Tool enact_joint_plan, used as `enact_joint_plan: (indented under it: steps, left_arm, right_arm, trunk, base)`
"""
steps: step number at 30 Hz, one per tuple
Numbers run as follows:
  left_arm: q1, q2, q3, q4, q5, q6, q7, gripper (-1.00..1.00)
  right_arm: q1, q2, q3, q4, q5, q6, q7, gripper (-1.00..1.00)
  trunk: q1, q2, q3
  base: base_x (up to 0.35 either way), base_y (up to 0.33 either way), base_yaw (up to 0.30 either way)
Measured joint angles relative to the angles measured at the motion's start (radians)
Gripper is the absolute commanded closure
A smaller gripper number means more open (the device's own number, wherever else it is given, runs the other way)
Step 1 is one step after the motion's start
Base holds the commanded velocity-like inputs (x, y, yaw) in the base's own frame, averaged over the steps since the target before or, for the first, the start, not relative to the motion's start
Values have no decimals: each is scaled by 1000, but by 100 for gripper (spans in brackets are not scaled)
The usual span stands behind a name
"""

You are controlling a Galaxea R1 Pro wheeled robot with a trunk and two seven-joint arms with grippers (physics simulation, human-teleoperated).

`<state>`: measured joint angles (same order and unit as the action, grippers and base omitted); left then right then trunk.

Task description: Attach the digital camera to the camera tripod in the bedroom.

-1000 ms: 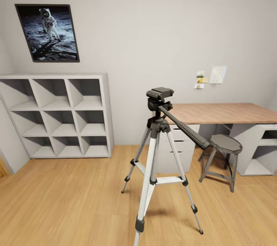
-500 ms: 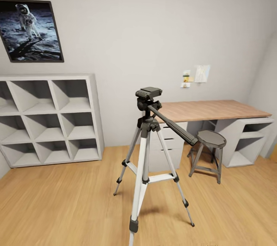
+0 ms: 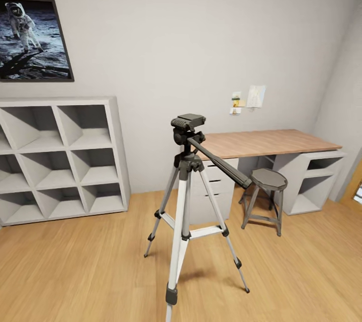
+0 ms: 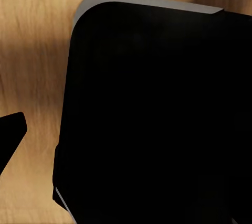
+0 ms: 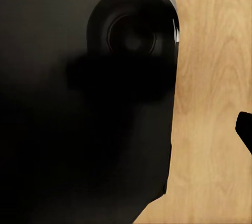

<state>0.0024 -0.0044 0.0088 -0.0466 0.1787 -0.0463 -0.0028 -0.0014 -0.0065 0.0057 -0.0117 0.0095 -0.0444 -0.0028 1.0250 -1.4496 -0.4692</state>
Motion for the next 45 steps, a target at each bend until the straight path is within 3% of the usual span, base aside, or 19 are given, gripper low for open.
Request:
enact_joint_plan:
  steps: [21, 24, 32, 45]
  left_arm:
    - [0, 1, 0, 0, 0, 0, 0, -100]
    - [-1, 3, 2, -17, 18, -10, -1, -100]
    - [-1, 3, 4, -21, 4, -13, -3, -100]
    - [-1, 3, 4, -22, 37, -29, -3, -100]
  right_arm:
    - [0, -3, 1, 0, 0, -1, 1, -100]
    - [0, -2, 5, -1, 13, 0, 1, -100]
    - [0, -6, 5, -1, 8, -1, 1, -100]
    - [0, -6, 4, -1, 7, 0, -1, -100]
  trunk:
    - [0, 0, 0]
    - [0, 0, 0]
    - [0, 0, 0]
    - [0, 0, 0]
  base:
    - [0, 0, -2]
    - [0, 0, 0]
    - [-4, 3, 0]
    - [-235, 173, 0]
